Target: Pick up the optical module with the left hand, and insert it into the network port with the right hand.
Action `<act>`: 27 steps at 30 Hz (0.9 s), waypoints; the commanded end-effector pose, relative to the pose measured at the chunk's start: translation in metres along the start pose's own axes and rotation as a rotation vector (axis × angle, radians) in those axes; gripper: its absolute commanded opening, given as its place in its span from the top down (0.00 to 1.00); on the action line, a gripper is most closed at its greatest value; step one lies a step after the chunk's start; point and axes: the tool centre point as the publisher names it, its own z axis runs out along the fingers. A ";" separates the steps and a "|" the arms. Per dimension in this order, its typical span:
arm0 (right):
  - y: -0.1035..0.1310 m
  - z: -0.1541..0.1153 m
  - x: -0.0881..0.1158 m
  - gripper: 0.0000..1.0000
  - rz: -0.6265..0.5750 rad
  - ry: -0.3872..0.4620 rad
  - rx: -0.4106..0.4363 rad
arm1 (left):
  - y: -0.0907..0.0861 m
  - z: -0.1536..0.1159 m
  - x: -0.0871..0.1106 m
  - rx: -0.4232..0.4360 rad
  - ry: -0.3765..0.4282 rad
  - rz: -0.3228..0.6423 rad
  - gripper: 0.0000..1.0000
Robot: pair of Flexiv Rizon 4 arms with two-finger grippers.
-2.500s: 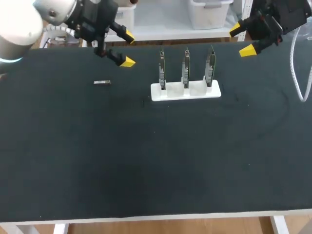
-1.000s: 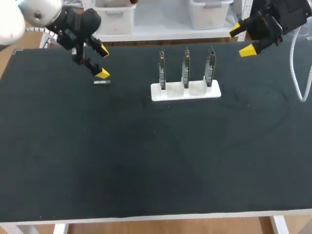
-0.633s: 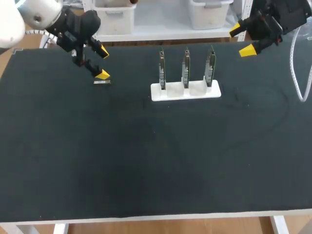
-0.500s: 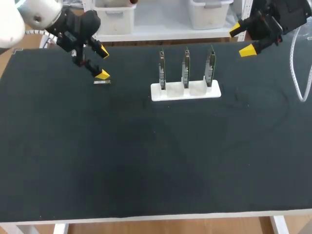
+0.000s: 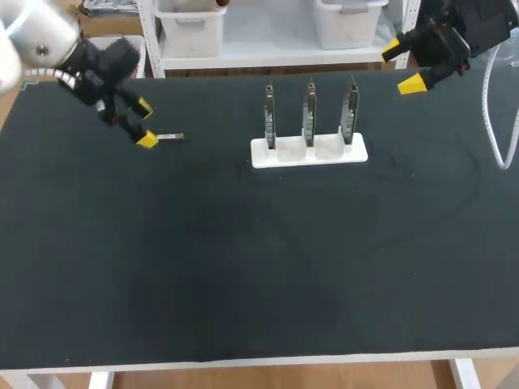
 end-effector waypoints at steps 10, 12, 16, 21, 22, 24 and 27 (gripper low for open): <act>0.002 0.000 0.000 0.00 0.000 0.002 0.004 | 0.041 0.007 -0.009 -0.016 0.081 0.048 0.00; 0.002 0.000 0.000 0.00 0.000 0.002 0.004 | 0.049 0.008 -0.010 -0.016 0.087 0.053 0.00; 0.002 0.000 0.000 0.00 0.000 0.002 0.004 | 0.064 0.009 -0.013 -0.015 0.125 0.056 0.00; 0.002 0.000 0.000 0.00 0.000 0.002 0.004 | 0.075 0.021 -0.009 0.012 0.154 0.053 0.00; 0.002 0.000 0.000 0.00 0.000 0.002 0.004 | 0.077 0.024 -0.008 0.015 0.163 0.046 0.00; 0.002 0.000 0.000 0.00 0.000 0.002 0.004 | 0.078 0.029 -0.006 0.033 0.157 0.048 0.00; 0.002 0.000 0.000 0.00 0.000 0.002 0.004 | 0.077 0.035 -0.004 0.063 0.142 0.036 0.00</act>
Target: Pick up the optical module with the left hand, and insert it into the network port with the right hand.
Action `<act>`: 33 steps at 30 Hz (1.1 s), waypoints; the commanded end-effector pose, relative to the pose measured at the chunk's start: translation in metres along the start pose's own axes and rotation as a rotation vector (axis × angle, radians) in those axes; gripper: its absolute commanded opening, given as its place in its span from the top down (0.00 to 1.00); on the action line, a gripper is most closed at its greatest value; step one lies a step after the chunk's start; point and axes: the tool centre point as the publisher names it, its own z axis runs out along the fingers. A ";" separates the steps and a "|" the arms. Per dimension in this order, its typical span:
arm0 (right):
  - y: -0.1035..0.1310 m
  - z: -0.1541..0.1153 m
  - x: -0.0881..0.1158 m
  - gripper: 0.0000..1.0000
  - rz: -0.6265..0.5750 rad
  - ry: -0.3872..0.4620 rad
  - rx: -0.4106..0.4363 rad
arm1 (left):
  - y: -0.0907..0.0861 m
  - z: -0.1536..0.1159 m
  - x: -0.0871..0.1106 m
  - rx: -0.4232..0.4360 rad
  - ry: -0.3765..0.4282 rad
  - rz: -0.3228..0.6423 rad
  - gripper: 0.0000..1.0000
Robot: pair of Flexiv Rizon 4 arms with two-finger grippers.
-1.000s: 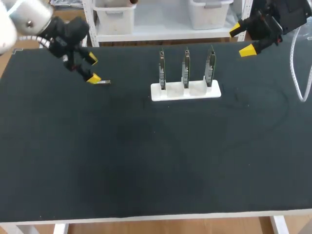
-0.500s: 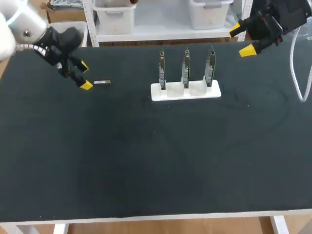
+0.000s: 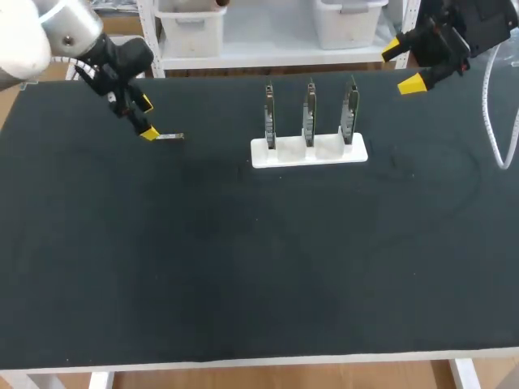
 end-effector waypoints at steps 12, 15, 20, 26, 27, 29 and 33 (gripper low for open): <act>0.002 0.000 0.000 0.00 0.000 0.002 0.004 | 0.015 0.009 -0.002 0.086 0.003 -0.011 0.00; 0.002 0.000 0.000 0.00 0.000 0.002 0.004 | 0.018 0.003 0.004 0.046 0.045 -0.065 0.00; 0.002 0.000 0.000 0.00 0.000 0.002 0.004 | 0.027 0.001 -0.002 -0.004 0.196 -0.083 0.00; 0.002 0.000 0.000 0.00 0.000 0.002 0.004 | 0.040 0.013 -0.002 0.008 0.203 -0.069 0.00; 0.002 0.000 0.000 0.00 0.000 0.002 0.004 | 0.041 0.015 -0.002 0.013 0.200 -0.067 0.00; 0.002 0.000 0.000 0.00 0.000 0.002 0.004 | 0.043 0.018 -0.002 0.017 0.199 -0.063 0.00; 0.002 0.000 0.000 0.00 0.000 0.002 0.004 | 0.043 0.024 0.003 0.027 0.201 -0.065 0.00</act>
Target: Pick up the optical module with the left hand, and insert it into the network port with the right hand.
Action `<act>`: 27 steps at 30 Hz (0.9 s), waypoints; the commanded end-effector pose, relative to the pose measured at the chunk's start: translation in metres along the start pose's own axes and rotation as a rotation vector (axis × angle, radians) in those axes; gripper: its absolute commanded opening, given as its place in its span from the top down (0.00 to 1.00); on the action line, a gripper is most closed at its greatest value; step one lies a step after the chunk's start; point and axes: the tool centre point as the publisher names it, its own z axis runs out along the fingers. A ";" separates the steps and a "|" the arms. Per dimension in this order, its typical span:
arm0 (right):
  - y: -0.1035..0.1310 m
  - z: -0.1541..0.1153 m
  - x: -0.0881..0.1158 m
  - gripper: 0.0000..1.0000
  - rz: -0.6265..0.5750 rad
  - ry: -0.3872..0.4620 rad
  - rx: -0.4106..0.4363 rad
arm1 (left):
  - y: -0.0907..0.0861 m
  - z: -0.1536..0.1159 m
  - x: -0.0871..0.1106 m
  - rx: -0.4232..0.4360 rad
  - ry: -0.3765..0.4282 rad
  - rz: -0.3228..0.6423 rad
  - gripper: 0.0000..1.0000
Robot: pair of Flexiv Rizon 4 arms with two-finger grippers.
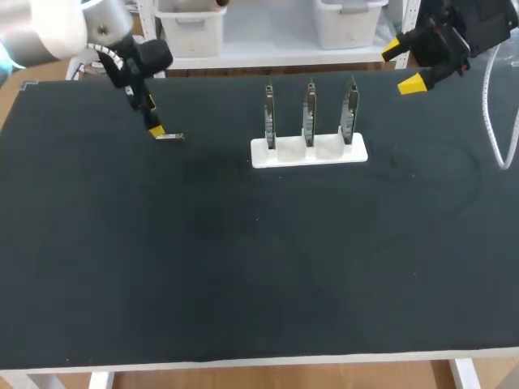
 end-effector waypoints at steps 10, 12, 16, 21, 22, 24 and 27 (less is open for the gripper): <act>0.002 0.000 0.000 0.00 0.000 0.002 0.004 | 0.014 0.020 -0.001 0.067 0.036 -0.001 0.00; 0.002 0.000 0.000 0.00 0.000 0.002 0.004 | 0.014 0.022 -0.003 0.070 0.039 0.007 0.00; 0.002 0.000 0.000 0.00 0.000 0.002 0.004 | 0.014 0.026 -0.006 0.078 0.039 0.016 0.00; 0.002 0.000 0.000 0.00 0.000 0.002 0.004 | 0.014 0.031 -0.008 0.090 0.030 0.019 0.00; 0.002 0.000 0.000 0.00 0.000 0.002 0.004 | 0.014 0.032 -0.008 0.093 0.027 0.020 0.00; 0.002 0.000 0.000 0.00 0.000 0.002 0.004 | 0.013 0.033 -0.008 0.112 0.020 0.027 0.00; 0.002 0.000 0.000 0.00 0.000 0.002 0.004 | 0.013 0.033 -0.008 0.112 0.020 0.027 0.00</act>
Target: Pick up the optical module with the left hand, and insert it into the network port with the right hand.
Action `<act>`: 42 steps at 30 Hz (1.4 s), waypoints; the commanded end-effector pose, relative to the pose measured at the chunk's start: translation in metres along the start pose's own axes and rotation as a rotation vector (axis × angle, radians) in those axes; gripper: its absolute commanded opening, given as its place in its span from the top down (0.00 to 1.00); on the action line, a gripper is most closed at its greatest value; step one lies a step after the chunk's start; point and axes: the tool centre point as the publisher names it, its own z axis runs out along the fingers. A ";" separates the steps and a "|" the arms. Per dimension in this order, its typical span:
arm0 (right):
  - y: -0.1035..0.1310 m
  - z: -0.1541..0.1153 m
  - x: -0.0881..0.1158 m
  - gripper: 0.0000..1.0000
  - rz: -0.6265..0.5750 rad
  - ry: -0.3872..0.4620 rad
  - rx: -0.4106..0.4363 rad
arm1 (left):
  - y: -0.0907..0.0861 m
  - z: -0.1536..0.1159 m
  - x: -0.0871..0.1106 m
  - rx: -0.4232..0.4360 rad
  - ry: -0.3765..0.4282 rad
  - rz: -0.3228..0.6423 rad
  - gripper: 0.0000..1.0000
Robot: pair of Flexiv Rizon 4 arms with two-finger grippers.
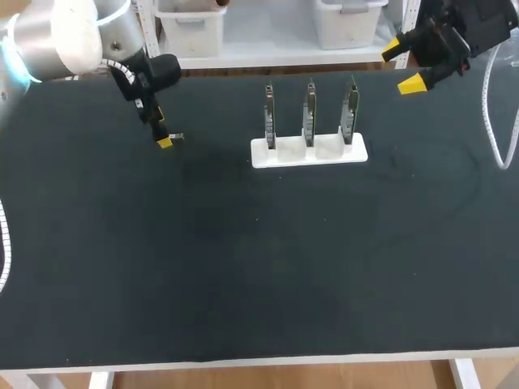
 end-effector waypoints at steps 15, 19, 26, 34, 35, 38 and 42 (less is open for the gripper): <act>0.002 0.000 0.000 0.00 0.000 0.002 0.004 | 0.016 -0.001 -0.008 0.078 0.074 0.011 0.00; 0.002 0.000 0.000 0.00 0.000 0.002 0.004 | 0.017 0.001 -0.008 0.082 0.109 0.022 0.00; 0.002 0.000 0.000 0.00 0.000 0.002 0.004 | 0.018 0.001 -0.004 0.085 0.125 0.021 0.00; 0.002 0.000 0.000 0.00 0.000 0.002 0.004 | 0.021 0.007 0.003 0.120 0.132 0.021 0.00; 0.002 0.000 0.000 0.00 0.000 0.002 0.004 | 0.022 0.008 0.004 0.128 0.131 0.021 0.00; 0.002 0.000 0.000 0.00 0.000 0.002 0.004 | 0.022 0.011 0.008 0.144 0.130 0.015 0.00; 0.002 0.000 0.000 0.00 0.000 0.002 0.004 | 0.024 0.014 0.011 0.155 0.131 0.010 0.00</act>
